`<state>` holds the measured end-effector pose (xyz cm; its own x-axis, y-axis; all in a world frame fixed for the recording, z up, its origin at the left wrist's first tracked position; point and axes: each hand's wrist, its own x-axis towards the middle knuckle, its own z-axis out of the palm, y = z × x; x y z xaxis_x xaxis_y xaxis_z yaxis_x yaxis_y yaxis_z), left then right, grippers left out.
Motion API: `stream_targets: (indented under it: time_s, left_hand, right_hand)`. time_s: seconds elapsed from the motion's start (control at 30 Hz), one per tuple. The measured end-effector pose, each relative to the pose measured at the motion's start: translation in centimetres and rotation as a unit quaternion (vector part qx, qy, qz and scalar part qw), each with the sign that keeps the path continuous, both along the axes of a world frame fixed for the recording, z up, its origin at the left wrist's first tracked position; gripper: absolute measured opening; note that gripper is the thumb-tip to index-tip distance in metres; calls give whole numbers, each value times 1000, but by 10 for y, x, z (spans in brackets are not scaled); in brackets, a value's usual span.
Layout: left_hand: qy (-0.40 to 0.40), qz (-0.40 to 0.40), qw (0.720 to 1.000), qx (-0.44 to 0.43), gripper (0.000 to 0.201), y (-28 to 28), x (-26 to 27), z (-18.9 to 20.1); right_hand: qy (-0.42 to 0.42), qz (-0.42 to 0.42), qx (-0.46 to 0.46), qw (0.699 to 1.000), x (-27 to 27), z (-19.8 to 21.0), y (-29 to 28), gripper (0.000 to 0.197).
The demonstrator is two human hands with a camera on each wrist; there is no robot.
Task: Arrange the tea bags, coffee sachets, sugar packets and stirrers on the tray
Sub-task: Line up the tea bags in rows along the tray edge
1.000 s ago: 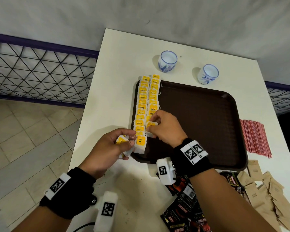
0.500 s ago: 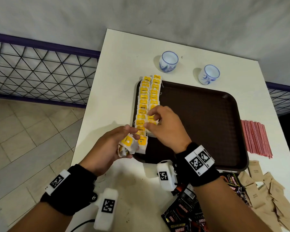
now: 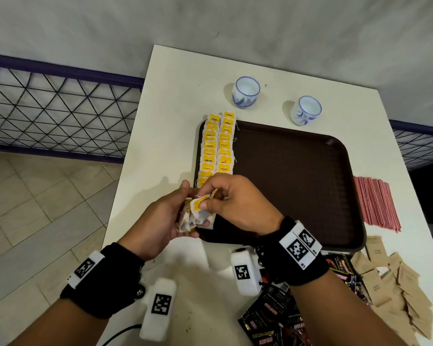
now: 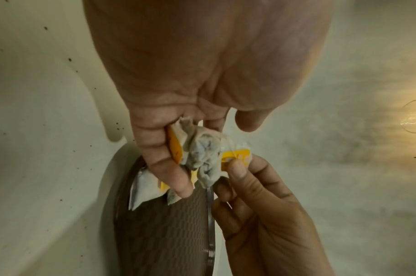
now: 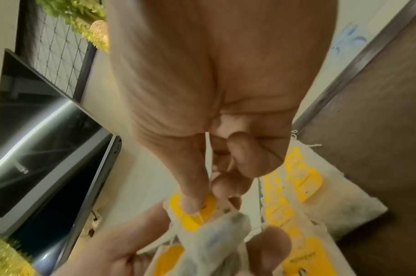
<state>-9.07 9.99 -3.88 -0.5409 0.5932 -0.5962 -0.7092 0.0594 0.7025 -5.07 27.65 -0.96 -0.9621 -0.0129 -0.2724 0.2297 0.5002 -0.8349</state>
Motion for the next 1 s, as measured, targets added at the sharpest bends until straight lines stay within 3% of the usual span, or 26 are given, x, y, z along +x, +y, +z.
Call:
stream_targets:
  time_s: [0.23, 0.33, 0.47, 0.77, 1.0]
  left_hand:
    - [4, 17, 1000, -20, 43, -4, 1, -1]
    - [34, 10, 999, -19, 42, -9, 1, -3]
    - [51, 6, 998, -33, 44, -16, 1, -6]
    - [54, 7, 997, -49, 42, -15, 2, -5]
    - [55, 8, 997, -47, 44, -16, 3, -4]
  right_hand:
    - [3, -46, -52, 998, 2, 7, 13, 8]
    - [9, -110, -99, 989, 1, 8, 26, 8]
    - [-7, -177, -96, 979, 2, -3, 49, 8]
    - [-107, -166, -99, 975, 6, -29, 44, 6]
    - [-129, -162, -94, 974, 0, -42, 33, 7]
